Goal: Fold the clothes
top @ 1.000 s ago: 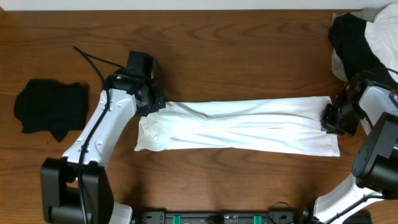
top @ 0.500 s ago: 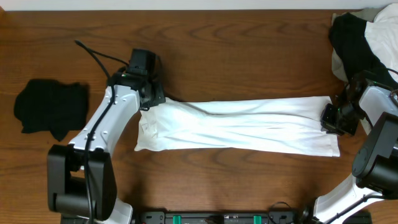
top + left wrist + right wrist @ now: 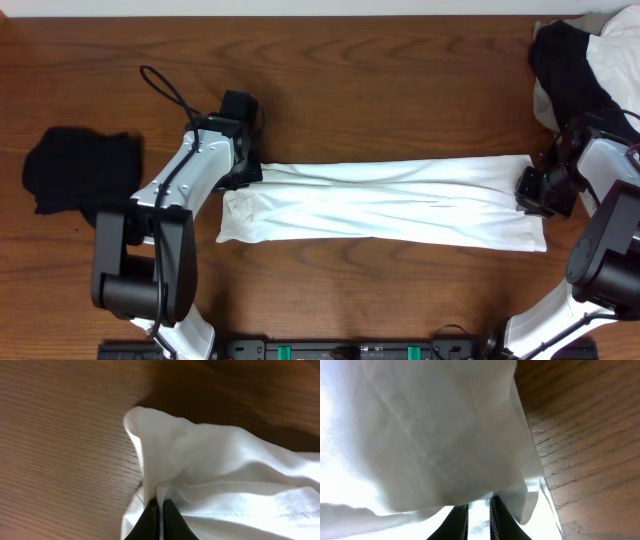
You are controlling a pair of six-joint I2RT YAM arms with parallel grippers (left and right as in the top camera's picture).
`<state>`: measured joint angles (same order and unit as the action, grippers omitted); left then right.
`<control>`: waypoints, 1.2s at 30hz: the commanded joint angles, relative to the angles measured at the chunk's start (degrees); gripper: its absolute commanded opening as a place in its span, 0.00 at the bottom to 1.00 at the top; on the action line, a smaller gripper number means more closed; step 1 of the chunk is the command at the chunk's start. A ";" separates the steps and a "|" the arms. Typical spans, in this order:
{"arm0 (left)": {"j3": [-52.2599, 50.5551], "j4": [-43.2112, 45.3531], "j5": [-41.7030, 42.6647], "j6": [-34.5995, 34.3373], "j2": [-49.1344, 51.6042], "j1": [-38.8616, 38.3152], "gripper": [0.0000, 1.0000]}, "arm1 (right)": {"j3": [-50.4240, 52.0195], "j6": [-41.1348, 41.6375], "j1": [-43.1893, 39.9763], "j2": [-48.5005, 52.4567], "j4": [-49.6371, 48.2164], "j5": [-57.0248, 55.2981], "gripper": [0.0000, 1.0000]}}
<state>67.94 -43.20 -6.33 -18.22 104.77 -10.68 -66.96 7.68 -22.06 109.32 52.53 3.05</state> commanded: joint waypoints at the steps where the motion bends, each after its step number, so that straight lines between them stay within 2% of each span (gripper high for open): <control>1: -0.37 0.22 -4.72 -0.13 0.70 -0.02 0.06 | 0.44 0.44 -0.37 1.49 0.15 0.44 0.14; 7: -0.42 0.28 -4.66 -0.15 0.85 -0.02 0.08 | 0.44 0.44 -0.37 1.49 0.17 0.44 0.14; 12: -2.16 0.50 -4.63 -0.17 0.85 -0.02 0.15 | 0.44 0.44 -0.37 1.49 0.15 0.44 0.14; 19: -8.63 6.82 -4.63 -0.15 0.85 -0.02 0.17 | 0.44 0.44 -0.37 1.49 0.17 0.44 0.14; 20: -9.16 7.43 -4.63 -0.15 0.85 -0.02 0.22 | 0.44 0.44 -0.37 1.49 0.17 0.42 0.14; 26: -9.57 7.80 -4.66 -0.13 0.85 -0.02 0.37 | 0.44 0.44 -0.37 1.49 0.15 0.42 0.15; 32: -9.62 7.04 -4.66 -0.11 0.85 -0.02 0.40 | 0.39 0.44 -0.37 1.49 -0.37 0.44 0.17; 36: -9.62 6.99 -4.66 -0.11 0.85 -0.02 0.40 | -1.77 0.42 -0.68 1.46 1.09 0.42 0.25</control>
<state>60.23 -35.97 -12.08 -18.20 104.05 -10.72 -67.31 7.79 -22.06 109.38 53.10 3.73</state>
